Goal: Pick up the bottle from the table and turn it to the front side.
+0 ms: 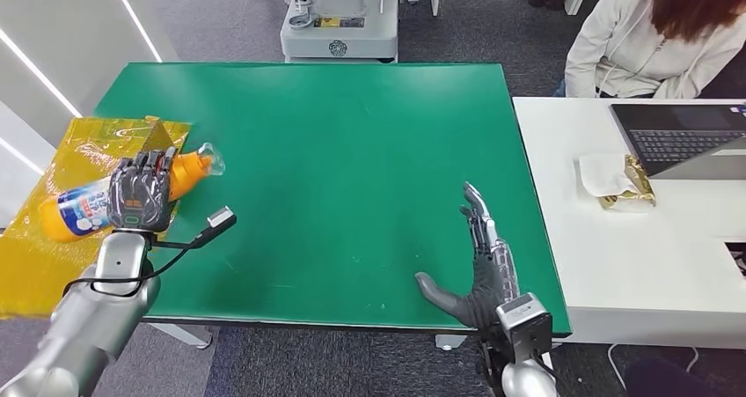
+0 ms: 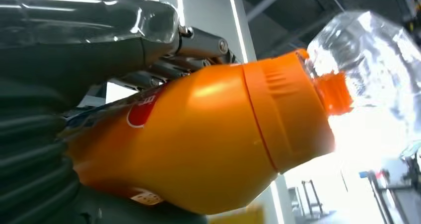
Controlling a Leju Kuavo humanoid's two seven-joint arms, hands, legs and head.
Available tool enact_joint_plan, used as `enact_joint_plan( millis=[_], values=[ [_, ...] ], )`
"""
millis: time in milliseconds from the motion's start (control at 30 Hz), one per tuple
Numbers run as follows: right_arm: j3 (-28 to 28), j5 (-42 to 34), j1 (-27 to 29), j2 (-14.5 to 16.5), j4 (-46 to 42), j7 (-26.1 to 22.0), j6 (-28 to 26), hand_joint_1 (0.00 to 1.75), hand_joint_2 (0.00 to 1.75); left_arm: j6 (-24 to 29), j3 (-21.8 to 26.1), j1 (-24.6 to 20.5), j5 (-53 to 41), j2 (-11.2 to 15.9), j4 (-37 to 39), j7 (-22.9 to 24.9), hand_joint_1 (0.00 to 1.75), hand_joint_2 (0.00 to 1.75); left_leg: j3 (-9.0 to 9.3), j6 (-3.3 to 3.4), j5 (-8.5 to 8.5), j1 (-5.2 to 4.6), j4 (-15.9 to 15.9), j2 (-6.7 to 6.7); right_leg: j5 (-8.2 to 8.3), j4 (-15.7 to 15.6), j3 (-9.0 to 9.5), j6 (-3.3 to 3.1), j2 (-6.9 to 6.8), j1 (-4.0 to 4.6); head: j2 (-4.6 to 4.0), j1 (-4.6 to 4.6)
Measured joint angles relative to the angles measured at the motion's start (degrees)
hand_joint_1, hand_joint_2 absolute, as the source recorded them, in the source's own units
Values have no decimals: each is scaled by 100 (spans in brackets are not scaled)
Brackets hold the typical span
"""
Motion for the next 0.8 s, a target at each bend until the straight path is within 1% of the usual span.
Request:
enact_joint_plan(
  millis=[167,333,500,700,800],
  values=[
    [-6,-42,5,-10,9,-53,219,0,175,0,-345,297,0,263,529,111,175,175,-1,0,0,1,0,-1,-3,0,-2,-3,-1,0,0,0],
    [-4,-40,-33,-10,51,-59,317,0,175,-41,-642,341,0,356,1102,-49,175,175,-2,0,0,0,0,-2,-3,0,-1,-3,-4,0,0,1],
    [-3,-42,-140,-3,113,-7,401,0,175,-232,-1024,220,0,383,1465,-96,175,175,0,0,1,0,0,-13,-3,0,5,-3,-19,0,0,1],
    [4,-42,-205,-2,194,-4,405,0,175,-199,-1493,-19,-2,392,1701,82,175,175,3,-1,2,0,0,-22,-2,0,12,-3,-32,0,0,1],
    [7,-42,-218,-1,222,-4,401,0,175,-171,-1629,-84,-2,392,1760,123,175,175,8,-2,3,0,0,-23,-2,0,17,-3,-33,0,0,1]
  ],
)
